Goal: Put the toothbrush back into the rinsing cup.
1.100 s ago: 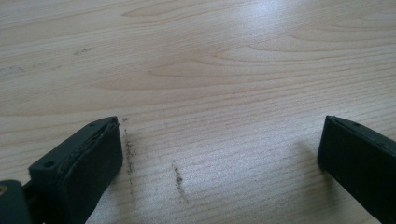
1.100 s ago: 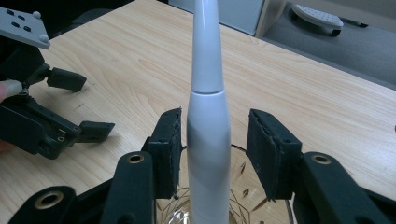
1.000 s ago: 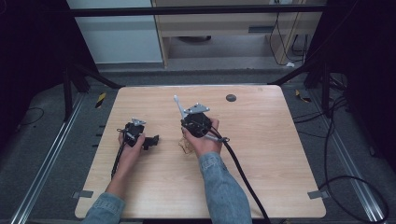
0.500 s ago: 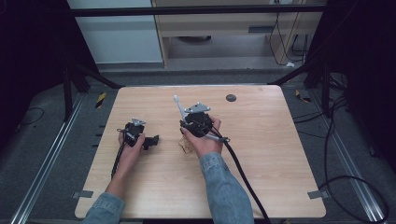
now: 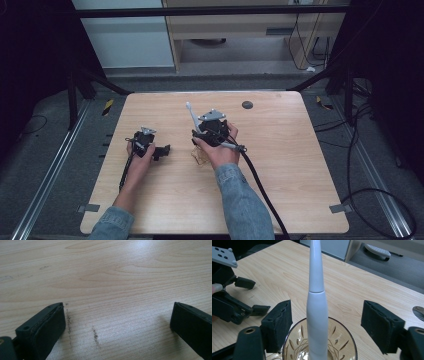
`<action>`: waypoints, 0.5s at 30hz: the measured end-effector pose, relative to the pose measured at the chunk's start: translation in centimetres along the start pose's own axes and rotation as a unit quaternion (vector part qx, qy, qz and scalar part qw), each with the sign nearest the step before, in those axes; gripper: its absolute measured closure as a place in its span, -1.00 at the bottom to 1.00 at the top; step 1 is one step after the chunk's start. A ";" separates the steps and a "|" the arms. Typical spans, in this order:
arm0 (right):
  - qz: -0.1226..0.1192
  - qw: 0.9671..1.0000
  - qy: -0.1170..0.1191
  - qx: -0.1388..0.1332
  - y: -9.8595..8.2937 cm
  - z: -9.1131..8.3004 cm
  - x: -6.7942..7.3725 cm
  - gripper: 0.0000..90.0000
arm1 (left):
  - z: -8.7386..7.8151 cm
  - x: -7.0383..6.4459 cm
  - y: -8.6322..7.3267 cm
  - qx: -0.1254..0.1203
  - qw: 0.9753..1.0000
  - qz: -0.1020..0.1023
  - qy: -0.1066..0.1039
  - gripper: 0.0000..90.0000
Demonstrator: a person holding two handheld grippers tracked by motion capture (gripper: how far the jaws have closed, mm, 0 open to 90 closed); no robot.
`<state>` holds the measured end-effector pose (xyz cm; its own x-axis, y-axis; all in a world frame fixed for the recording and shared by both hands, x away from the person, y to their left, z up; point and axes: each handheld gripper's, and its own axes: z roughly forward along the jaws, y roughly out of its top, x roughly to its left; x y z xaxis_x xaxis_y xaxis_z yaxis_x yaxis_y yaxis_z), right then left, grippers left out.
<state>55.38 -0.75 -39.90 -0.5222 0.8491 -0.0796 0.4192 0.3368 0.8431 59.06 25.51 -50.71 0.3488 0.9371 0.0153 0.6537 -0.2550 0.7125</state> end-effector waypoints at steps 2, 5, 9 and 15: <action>-0.001 1.000 0.002 -0.002 0.0 -0.1 -0.1 -0.52 | 0.0 0.0 0.0 0.000 1.000 0.000 0.000 -1.00; 0.008 1.000 0.012 -0.005 0.2 -0.4 -0.4 -0.66 | 0.0 0.0 0.0 0.000 1.000 0.000 0.000 -1.00; 0.005 1.000 0.009 -0.005 0.4 -0.8 -0.7 -0.81 | 0.0 0.0 0.0 0.000 1.000 0.000 0.000 -1.00; -0.001 1.000 0.002 -0.002 0.6 -1.5 -1.0 -0.84 | 0.0 0.0 0.0 0.000 1.000 0.000 0.000 -1.00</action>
<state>55.04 -2.01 -38.53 -0.5264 0.8466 -0.0782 0.4152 0.3362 0.8453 59.08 25.52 -50.70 0.3490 0.9370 0.0159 0.6535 -0.2555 0.7125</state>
